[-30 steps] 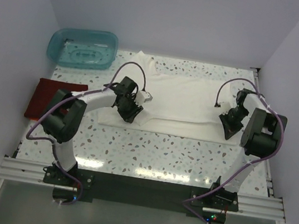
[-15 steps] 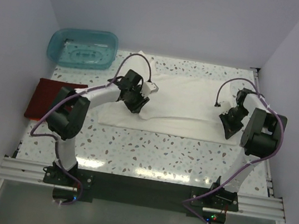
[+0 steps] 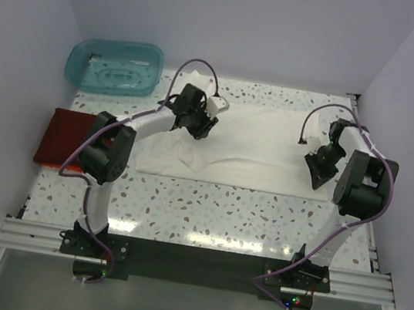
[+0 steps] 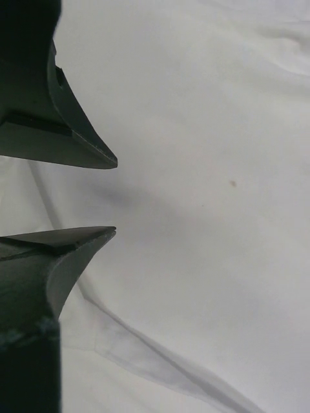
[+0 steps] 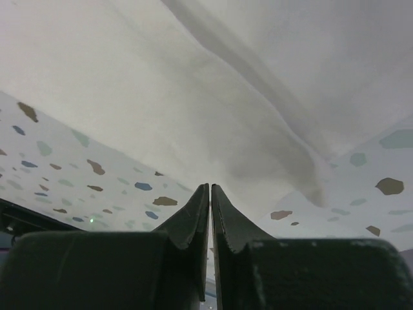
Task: Fold and stack the t-shirts
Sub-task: Fold the tshirt
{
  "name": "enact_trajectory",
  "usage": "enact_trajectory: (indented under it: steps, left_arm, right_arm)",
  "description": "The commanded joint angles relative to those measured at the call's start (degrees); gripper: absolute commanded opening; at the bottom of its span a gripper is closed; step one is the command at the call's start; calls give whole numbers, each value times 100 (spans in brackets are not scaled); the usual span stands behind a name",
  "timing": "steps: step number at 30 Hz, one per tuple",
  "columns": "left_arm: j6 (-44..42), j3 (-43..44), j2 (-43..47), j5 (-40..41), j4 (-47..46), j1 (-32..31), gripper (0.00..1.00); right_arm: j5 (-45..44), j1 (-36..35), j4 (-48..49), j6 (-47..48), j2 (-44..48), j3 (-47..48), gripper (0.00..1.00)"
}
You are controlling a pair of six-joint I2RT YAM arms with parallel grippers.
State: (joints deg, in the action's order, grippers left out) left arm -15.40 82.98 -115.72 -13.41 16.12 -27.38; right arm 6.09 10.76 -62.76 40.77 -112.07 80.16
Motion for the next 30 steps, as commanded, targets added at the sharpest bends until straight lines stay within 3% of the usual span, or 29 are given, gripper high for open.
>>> enact_trajectory:
  steps: [1,4,6,10,14,19,22,30]
  left_arm:
    - [177,499,251,-808,-120,389,48]
    - [90,597,488,-1749,643,785,52]
    - [-32,588,611,-2242,1353,1251,53]
    - [-613,195,910,-2649,2297,1849,52]
    - [-667,-422,1306,-2377,2352,1964,52]
    - [-70,-669,1210,-2253,2142,2227,50]
    - [124,-695,1070,-2298,2185,2315,49]
    - [230,-1029,1104,-2236,2378,2324,47]
  right_arm:
    - [900,-196,-499,-148,536,718,9]
    - [1289,-574,-527,-394,695,1062,15]
    - [1552,-1188,-343,-648,818,1194,16]
    - [1914,-2217,421,-1229,863,1247,23]
    - [1888,-3515,1527,-1817,538,1353,28]
    - [1432,-4879,1907,-1950,-314,1897,28]
    - [1264,-5372,2022,-2029,-683,2161,27]
    - [808,-5849,2259,-2521,-1203,2583,29]
